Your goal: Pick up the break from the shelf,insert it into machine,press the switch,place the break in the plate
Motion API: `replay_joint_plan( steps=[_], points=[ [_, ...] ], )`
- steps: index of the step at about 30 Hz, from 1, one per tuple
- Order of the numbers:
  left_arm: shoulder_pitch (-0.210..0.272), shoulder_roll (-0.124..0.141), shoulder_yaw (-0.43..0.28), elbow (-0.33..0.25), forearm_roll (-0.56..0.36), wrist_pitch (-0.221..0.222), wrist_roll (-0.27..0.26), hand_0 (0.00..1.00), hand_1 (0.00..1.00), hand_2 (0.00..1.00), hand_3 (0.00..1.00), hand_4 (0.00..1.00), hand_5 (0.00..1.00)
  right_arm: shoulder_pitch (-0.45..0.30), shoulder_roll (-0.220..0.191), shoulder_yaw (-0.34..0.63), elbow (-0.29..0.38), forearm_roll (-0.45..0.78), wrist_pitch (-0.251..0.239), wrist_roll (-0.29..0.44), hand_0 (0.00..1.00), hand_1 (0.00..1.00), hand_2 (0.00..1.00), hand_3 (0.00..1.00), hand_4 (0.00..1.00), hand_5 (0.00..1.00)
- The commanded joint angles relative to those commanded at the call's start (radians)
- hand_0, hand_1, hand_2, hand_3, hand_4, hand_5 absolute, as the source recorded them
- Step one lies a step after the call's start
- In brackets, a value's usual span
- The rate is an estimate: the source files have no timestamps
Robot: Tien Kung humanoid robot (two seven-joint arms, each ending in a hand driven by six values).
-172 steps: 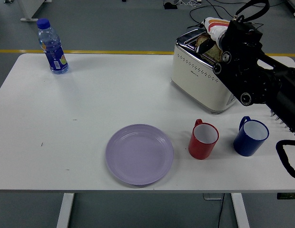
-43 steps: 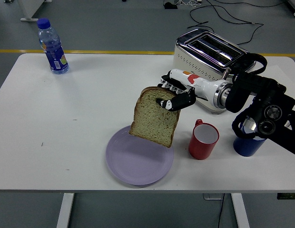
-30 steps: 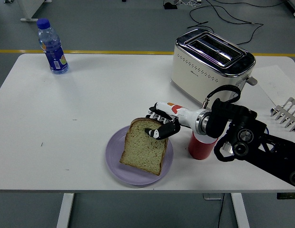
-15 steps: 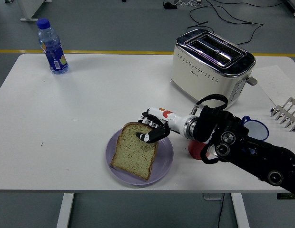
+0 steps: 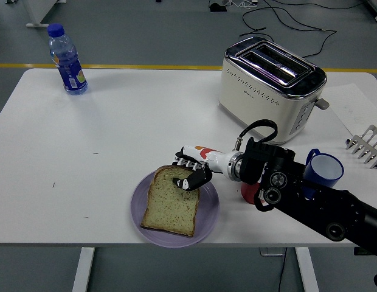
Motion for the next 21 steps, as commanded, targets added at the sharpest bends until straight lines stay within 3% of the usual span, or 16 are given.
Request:
replay_joint_plan(
  steps=[4, 5, 10, 11, 21],
  points=[
    [0.001, 0.0, 0.0, 0.0, 0.002, 0.0, 0.001, 0.667, 0.58, 0.614, 0.641, 0.371, 0.998, -0.001, 0.005, 0.003, -0.015, -0.036, -0.003, 0.019, 0.639, 0.656, 0.67, 0.701, 0.589, 0.106],
    [0.001, 0.0, 0.0, 0.0, 0.003, 0.0, 0.001, 0.668, 0.58, 0.614, 0.64, 0.373, 0.998, -0.001, 0.006, 0.004, -0.016, -0.041, -0.003, 0.021, 0.779, 0.756, 0.797, 0.827, 0.659, 0.145],
    [0.002, 0.0, 0.0, 0.0, 0.007, 0.0, 0.002, 0.668, 0.58, 0.614, 0.64, 0.373, 0.998, 0.0, 0.011, 0.004, -0.031, -0.103, 0.001, 0.042, 0.779, 0.756, 0.797, 0.827, 0.659, 0.145],
    [0.002, 0.0, -0.001, 0.0, 0.008, 0.0, 0.002, 0.668, 0.58, 0.614, 0.642, 0.374, 0.998, 0.0, 0.012, 0.004, -0.032, -0.109, 0.002, 0.043, 0.879, 0.839, 0.921, 0.932, 0.73, 0.178],
    [0.004, 0.0, -0.003, 0.0, 0.014, -0.001, 0.003, 0.668, 0.58, 0.614, 0.64, 0.375, 0.998, -0.007, 0.008, 0.026, -0.028, -0.158, -0.03, 0.062, 0.907, 0.869, 0.945, 0.971, 0.745, 0.183]
  ],
)
